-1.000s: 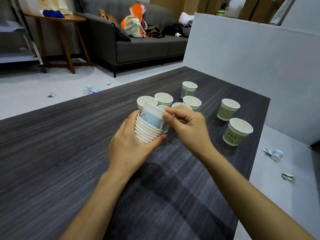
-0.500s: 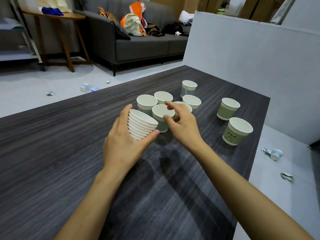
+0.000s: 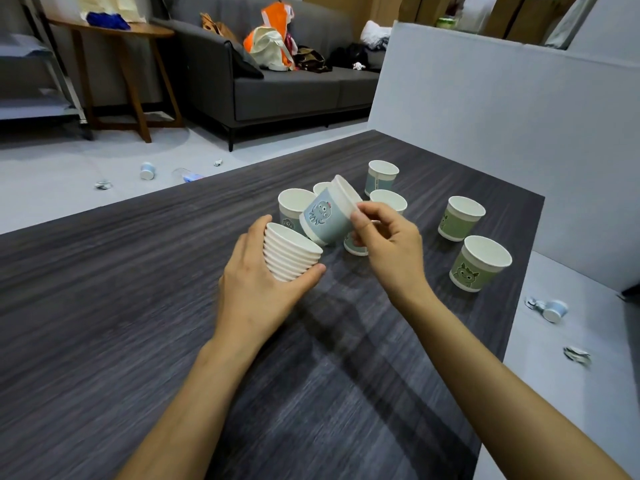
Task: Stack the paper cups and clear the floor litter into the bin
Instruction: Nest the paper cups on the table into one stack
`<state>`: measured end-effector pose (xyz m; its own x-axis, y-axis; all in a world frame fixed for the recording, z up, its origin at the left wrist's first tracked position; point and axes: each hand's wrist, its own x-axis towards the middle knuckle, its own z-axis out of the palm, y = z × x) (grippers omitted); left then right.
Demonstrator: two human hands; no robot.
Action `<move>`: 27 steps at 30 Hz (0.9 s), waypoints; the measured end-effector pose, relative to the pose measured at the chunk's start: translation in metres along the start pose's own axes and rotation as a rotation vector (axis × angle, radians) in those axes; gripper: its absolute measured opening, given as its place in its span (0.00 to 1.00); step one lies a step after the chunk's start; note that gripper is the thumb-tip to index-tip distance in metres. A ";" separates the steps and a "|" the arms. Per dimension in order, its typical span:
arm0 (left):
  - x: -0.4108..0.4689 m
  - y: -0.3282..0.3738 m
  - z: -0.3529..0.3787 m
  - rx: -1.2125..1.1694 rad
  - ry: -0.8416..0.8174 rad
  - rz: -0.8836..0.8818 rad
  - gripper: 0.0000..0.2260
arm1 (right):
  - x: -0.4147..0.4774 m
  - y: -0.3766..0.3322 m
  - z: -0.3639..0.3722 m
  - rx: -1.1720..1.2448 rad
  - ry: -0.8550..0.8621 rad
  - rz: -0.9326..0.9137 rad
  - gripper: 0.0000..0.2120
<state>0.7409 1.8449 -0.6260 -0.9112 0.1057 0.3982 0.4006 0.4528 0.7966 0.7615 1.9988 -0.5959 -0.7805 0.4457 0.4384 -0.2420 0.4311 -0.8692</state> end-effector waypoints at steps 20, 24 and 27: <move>-0.012 0.011 0.012 -0.051 -0.038 0.116 0.36 | -0.028 -0.007 -0.007 0.173 -0.196 0.117 0.08; -0.010 0.008 0.012 -0.016 -0.027 0.117 0.36 | 0.000 0.020 -0.018 -0.141 0.064 0.128 0.09; -0.009 0.007 0.012 -0.020 -0.023 0.124 0.37 | 0.012 0.038 -0.019 -0.368 -0.061 0.099 0.19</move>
<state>0.7509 1.8577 -0.6299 -0.8565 0.1803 0.4837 0.5119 0.4168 0.7511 0.7543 2.0353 -0.6194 -0.8250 0.4571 0.3324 0.0511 0.6461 -0.7615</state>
